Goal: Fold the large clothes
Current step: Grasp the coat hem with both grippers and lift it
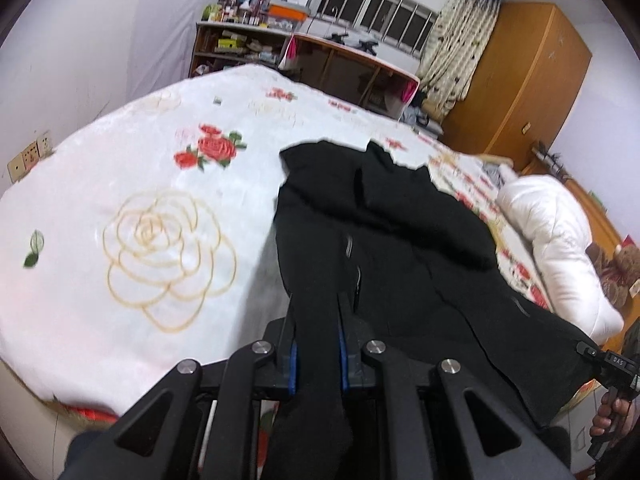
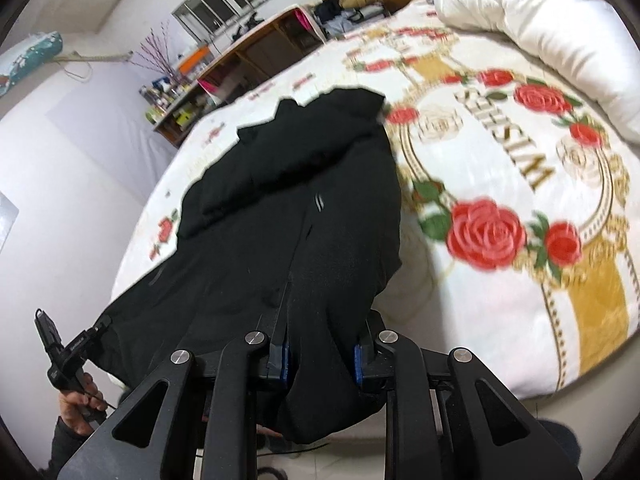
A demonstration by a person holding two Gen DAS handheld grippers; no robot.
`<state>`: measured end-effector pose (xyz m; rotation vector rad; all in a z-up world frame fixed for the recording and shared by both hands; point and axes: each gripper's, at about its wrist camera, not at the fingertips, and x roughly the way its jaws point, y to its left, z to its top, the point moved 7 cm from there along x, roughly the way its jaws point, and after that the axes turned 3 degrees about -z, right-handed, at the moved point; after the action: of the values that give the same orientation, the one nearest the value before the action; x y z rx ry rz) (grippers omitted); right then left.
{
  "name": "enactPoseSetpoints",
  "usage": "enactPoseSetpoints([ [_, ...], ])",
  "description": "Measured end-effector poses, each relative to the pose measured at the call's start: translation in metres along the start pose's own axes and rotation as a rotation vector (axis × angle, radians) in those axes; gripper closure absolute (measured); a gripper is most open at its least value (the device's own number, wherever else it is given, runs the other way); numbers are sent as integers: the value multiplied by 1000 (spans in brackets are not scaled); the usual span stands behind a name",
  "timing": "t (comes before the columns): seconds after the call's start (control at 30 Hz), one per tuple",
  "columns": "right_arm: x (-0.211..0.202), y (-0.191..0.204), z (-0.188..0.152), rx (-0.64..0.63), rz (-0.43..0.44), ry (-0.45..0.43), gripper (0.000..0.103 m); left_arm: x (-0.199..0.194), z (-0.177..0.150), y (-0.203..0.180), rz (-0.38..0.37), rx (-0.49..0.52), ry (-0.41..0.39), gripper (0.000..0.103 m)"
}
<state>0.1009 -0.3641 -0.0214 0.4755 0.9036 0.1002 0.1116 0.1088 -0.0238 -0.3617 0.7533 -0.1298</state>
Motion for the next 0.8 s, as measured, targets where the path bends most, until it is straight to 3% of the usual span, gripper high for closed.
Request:
enactPoseSetpoints([
  [0.47, -15, 35, 97, -17, 18, -124, 82, 11, 105, -25, -41, 7, -131, 89],
  [0.8, 24, 58, 187, -14, 10, -155, 82, 58, 191, -43, -28, 23, -187, 90],
])
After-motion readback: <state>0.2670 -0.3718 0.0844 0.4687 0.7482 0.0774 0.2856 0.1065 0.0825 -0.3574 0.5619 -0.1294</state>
